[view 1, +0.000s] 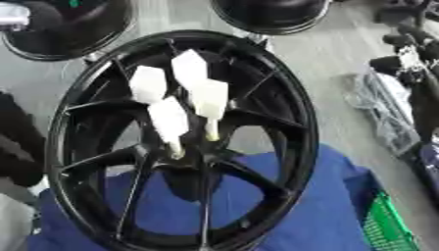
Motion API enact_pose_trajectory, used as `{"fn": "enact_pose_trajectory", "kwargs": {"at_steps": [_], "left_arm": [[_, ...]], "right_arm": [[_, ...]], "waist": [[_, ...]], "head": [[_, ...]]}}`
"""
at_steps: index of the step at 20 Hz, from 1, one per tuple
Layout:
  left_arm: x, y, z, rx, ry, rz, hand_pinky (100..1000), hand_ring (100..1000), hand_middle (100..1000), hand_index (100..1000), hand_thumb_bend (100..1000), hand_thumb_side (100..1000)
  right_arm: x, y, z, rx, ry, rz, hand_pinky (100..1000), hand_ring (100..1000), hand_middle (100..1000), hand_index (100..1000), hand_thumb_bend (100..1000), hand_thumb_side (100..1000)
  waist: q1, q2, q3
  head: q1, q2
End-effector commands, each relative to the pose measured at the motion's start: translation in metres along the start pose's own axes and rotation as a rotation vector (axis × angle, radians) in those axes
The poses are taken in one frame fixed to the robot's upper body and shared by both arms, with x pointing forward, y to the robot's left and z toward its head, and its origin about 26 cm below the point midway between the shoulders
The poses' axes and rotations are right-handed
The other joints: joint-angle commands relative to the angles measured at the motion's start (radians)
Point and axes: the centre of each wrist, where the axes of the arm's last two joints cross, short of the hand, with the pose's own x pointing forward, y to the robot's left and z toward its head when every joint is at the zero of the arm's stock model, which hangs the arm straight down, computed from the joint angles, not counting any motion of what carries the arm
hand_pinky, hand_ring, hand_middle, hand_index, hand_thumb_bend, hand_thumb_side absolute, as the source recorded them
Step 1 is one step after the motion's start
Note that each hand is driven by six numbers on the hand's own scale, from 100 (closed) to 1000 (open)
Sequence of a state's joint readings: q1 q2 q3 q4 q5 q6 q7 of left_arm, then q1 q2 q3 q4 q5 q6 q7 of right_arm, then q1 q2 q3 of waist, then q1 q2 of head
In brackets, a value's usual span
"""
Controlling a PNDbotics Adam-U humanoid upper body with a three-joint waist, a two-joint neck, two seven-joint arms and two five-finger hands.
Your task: Pull the pin out of the wheel hub.
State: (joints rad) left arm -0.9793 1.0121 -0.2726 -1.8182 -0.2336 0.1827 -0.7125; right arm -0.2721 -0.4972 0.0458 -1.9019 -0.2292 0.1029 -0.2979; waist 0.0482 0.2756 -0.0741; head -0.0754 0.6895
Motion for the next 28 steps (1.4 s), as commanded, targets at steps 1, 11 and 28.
{"fn": "enact_pose_trajectory", "kwargs": {"at_steps": [1, 11, 28], "left_arm": [[-0.005, 0.013, 0.012, 0.057, 0.038, -0.002, 801, 785, 760, 824, 207, 510], [-0.019, 0.018, 0.018, 0.230, 0.057, 0.163, 794, 782, 756, 827, 260, 477], [0.023, -0.003, -0.038, -0.145, -0.184, -0.003, 793, 809, 752, 814, 661, 305]], "right_arm": [[0.009, -0.005, -0.003, -0.008, -0.035, 0.017, 761, 663, 799, 903, 100, 624], [0.008, -0.005, -0.003, -0.008, -0.032, 0.019, 761, 663, 799, 903, 100, 622], [0.008, -0.003, -0.004, 0.012, -0.031, 0.016, 760, 663, 798, 902, 100, 619]], "waist": [[-0.002, -0.014, -0.001], [-0.003, -0.015, 0.000], [0.003, -0.022, -0.004]], "head": [[-0.005, -0.017], [-0.004, -0.015], [-0.010, -0.021]]}}
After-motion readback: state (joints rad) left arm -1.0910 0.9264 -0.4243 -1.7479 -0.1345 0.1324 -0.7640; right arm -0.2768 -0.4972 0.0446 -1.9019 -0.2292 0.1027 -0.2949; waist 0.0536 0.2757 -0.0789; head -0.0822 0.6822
